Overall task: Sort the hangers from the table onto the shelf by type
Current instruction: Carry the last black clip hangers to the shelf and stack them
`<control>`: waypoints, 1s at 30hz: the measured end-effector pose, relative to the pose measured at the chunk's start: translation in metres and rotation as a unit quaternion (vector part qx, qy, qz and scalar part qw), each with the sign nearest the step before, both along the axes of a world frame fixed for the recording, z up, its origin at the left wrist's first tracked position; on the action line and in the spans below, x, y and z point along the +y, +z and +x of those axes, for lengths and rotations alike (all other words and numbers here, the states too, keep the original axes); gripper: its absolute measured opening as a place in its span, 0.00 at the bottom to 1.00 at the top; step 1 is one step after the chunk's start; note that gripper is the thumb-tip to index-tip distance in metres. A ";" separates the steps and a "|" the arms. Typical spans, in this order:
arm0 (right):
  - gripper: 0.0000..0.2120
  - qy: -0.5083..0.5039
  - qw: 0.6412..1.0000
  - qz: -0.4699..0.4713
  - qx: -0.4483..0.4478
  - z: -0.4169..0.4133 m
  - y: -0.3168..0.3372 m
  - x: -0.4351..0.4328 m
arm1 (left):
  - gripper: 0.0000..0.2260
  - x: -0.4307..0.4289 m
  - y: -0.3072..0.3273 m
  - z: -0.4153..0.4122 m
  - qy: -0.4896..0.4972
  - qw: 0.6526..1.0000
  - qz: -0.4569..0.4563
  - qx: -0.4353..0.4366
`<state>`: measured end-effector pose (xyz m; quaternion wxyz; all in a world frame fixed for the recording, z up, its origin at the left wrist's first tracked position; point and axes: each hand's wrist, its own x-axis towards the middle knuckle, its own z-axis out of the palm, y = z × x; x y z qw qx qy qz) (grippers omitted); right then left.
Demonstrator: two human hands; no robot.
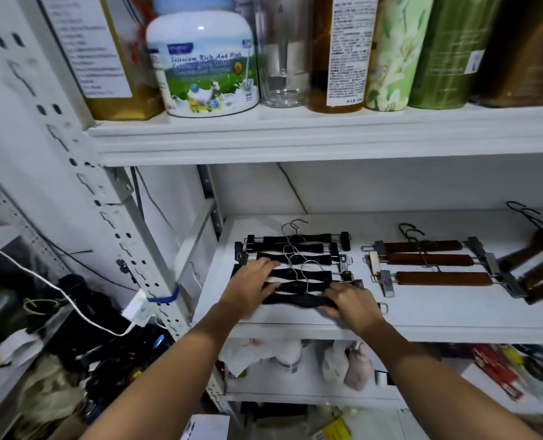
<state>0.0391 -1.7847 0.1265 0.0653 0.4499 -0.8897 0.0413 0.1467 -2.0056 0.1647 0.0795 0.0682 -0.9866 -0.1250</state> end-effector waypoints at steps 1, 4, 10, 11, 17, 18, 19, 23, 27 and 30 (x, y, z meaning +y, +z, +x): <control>0.20 0.003 1.000 -0.002 0.001 0.000 -0.004 -0.001 | 0.23 0.003 -0.006 0.002 -0.010 1.000 -0.006 -0.019; 0.18 0.016 1.000 -0.014 0.008 -0.002 -0.014 -0.002 | 0.25 0.008 -0.027 0.010 -0.024 0.997 -0.026 -0.068; 0.13 0.021 0.995 -0.079 0.062 -0.001 -0.027 -0.002 | 0.29 0.010 -0.052 0.015 0.006 0.992 -0.045 -0.119; 0.13 0.026 0.993 -0.086 0.071 0.000 -0.027 -0.002 | 0.34 0.010 -0.053 0.014 0.005 0.992 -0.053 -0.113; 0.20 0.016 0.997 -0.069 0.034 0.001 -0.032 -0.009 | 0.53 0.007 -0.063 0.012 -0.007 0.993 -0.054 -0.106; 0.19 0.012 0.998 -0.058 0.021 0.001 -0.032 -0.011 | 0.54 0.006 -0.063 0.011 -0.004 0.993 -0.056 -0.106; 0.16 0.010 0.998 -0.053 0.018 0.001 -0.032 -0.012 | 0.53 0.004 -0.065 0.010 -0.002 0.992 -0.062 -0.105; 0.22 -0.020 0.998 -0.055 0.021 -0.002 -0.030 -0.013 | 0.53 0.002 -0.066 0.003 0.005 0.992 -0.064 -0.113; 0.35 -0.067 0.997 0.019 -0.020 -0.004 -0.031 -0.015 | 0.53 0.003 -0.071 -0.001 0.024 0.991 -0.057 -0.121; 0.38 -0.097 0.990 0.076 -0.066 -0.006 -0.032 -0.019 | 0.54 0.000 -0.072 -0.006 0.030 0.990 -0.043 -0.128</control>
